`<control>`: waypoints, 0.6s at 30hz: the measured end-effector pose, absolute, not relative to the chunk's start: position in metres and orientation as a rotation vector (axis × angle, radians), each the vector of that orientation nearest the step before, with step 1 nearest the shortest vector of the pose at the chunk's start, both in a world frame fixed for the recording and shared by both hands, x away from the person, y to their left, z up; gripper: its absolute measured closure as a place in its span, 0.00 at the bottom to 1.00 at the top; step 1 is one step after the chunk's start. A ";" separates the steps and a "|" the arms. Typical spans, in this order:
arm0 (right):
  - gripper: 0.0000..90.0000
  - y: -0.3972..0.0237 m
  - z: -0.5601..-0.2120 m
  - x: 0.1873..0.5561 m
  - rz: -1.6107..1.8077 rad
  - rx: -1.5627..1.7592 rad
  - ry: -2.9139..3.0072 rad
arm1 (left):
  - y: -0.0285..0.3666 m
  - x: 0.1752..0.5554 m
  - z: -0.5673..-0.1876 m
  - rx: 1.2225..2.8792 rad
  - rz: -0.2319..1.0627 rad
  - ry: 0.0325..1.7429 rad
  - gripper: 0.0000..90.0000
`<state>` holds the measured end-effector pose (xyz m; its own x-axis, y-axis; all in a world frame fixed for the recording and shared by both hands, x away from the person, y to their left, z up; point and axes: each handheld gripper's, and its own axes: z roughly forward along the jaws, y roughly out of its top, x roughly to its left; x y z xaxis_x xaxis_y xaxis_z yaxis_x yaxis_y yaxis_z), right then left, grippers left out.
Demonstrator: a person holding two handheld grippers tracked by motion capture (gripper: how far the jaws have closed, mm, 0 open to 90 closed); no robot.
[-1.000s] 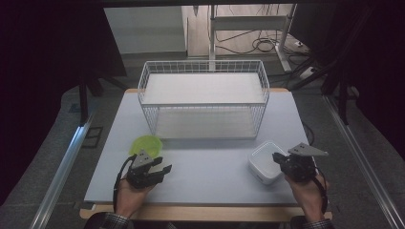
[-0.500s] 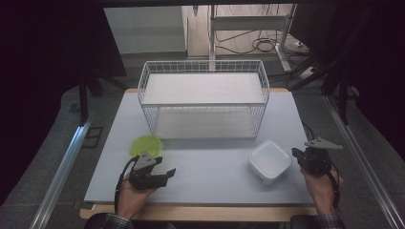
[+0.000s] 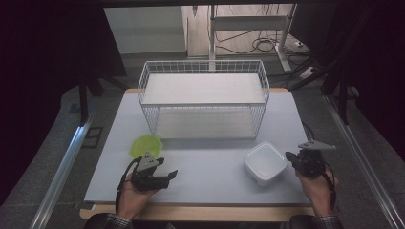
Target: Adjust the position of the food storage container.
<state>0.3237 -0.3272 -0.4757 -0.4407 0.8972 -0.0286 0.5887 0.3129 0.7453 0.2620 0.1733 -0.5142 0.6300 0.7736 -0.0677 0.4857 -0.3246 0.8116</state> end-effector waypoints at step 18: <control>0.99 -0.292 -0.477 0.307 1.009 1.267 2.291 | 0.168 0.259 -0.512 2.005 0.368 0.977 0.60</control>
